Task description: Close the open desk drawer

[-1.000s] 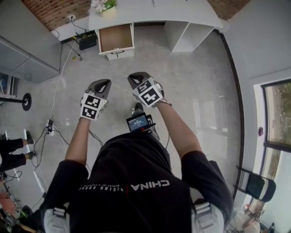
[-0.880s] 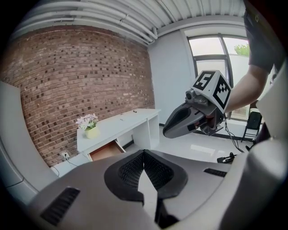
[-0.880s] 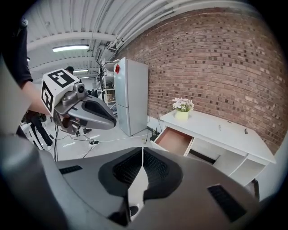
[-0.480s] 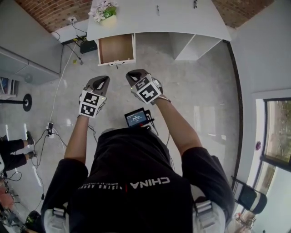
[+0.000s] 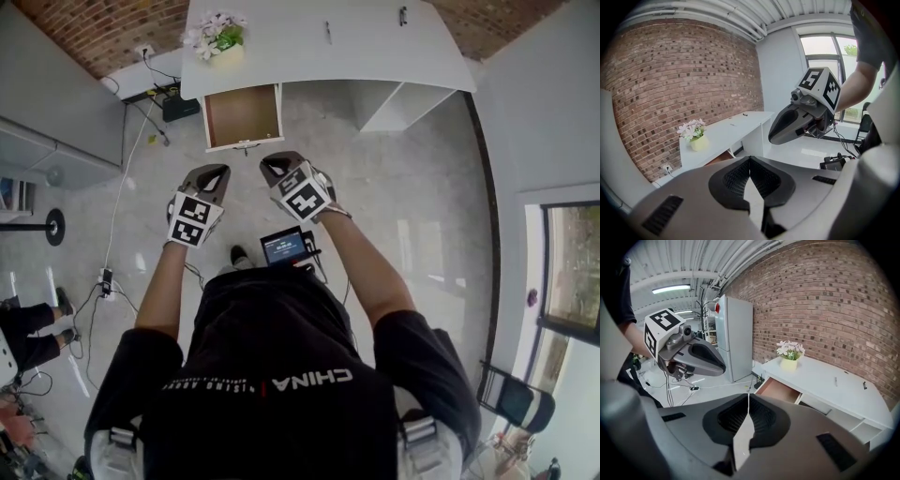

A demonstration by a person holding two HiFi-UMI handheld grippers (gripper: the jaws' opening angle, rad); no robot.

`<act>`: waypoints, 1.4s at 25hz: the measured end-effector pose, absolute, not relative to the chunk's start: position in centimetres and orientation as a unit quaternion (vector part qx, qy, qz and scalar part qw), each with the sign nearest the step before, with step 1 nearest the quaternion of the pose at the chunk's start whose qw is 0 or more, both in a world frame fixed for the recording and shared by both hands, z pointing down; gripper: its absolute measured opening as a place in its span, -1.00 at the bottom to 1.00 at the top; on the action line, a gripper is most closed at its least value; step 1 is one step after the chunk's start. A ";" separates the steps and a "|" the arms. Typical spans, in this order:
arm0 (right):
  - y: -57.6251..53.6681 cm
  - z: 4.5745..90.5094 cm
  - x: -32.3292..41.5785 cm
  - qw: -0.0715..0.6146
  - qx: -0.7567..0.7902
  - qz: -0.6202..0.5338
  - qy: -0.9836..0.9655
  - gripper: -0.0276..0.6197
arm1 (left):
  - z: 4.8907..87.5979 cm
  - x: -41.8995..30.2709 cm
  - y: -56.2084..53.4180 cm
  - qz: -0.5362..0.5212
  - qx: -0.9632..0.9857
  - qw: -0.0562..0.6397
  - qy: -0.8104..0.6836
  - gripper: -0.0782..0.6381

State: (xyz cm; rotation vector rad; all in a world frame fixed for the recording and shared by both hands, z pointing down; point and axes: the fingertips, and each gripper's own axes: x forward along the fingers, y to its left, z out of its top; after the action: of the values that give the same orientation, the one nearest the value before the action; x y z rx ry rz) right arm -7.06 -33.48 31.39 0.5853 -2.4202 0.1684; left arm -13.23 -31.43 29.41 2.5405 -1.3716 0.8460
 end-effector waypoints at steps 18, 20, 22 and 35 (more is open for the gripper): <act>-35.0 30.2 -9.8 0.321 0.248 0.057 -0.912 -0.86 | 28.9 -16.6 -33.2 0.289 0.849 0.046 -0.441 -0.75; -35.0 30.3 -9.7 0.321 0.248 0.058 -0.912 -0.86 | 29.1 -16.6 -33.2 0.292 0.849 0.045 -0.439 -0.75; -35.0 30.4 -9.7 0.324 0.246 0.058 -0.912 -0.86 | 28.9 -16.6 -33.4 0.286 0.850 0.044 -0.441 -0.75; -38.2 36.9 -7.6 0.359 0.219 0.077 -0.904 -0.86 | 33.6 -16.6 -35.7 0.309 0.834 0.063 -0.452 -0.75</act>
State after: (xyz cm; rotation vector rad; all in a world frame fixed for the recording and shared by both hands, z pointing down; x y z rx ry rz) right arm -7.59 -38.19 36.89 0.5642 -2.3326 0.1986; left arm -16.58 -35.74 33.55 2.5202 -1.3667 0.9330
